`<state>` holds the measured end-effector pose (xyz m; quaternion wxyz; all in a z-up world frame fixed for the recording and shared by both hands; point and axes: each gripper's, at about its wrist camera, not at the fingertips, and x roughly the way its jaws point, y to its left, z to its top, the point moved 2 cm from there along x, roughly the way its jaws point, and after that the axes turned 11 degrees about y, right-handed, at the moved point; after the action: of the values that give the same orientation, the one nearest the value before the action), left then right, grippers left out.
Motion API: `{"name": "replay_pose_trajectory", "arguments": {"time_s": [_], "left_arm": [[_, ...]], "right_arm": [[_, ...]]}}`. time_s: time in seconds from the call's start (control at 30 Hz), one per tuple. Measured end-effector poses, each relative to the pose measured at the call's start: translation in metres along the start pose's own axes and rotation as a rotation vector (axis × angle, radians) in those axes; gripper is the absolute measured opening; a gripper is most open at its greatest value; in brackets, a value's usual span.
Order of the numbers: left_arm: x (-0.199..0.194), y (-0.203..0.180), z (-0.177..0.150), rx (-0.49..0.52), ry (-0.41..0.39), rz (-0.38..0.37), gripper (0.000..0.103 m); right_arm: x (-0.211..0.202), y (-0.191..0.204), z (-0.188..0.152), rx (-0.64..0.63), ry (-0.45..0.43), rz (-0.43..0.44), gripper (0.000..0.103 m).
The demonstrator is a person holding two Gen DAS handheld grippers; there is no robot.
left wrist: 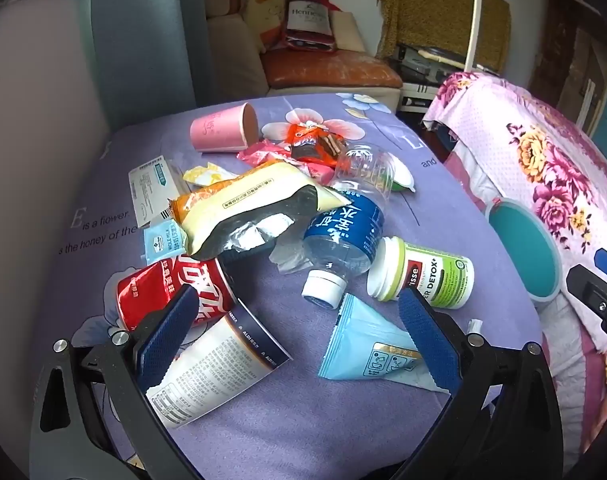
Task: Collect trash
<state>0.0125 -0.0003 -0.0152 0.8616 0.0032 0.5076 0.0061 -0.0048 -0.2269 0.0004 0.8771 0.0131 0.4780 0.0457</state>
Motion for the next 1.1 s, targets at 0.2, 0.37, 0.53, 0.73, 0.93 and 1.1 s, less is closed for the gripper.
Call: {"name": "replay_pose_trajectory", "arguments": {"time_s": [0.2, 0.37, 0.53, 0.73, 0.93, 1.1], "left_arm": [[0.0, 0.0, 0.0, -0.004, 0.003, -0.014, 0.1], [-0.009, 0.002, 0.0, -0.004, 0.005, -0.034, 0.1], [-0.01, 0.002, -0.002, -0.004, 0.003, -0.044, 0.1], [-0.01, 0.0, -0.003, 0.015, 0.001, -0.056, 0.1], [-0.008, -0.003, -0.004, 0.025, 0.005, -0.077, 0.1], [-0.007, -0.006, -0.004, 0.033, 0.002, -0.086, 0.1]], "right_arm": [[0.001, -0.001, 0.0, 0.004, 0.029, 0.006, 0.097], [-0.003, -0.001, 0.002, 0.0, 0.018, -0.001, 0.097], [-0.004, -0.002, 0.003, 0.003, 0.02, -0.009, 0.097], [0.0, -0.003, 0.0, 0.009, 0.031, -0.014, 0.097], [0.002, -0.006, -0.002, 0.013, 0.039, -0.013, 0.097], [0.003, -0.008, -0.003, 0.02, 0.046, -0.018, 0.097]]}}
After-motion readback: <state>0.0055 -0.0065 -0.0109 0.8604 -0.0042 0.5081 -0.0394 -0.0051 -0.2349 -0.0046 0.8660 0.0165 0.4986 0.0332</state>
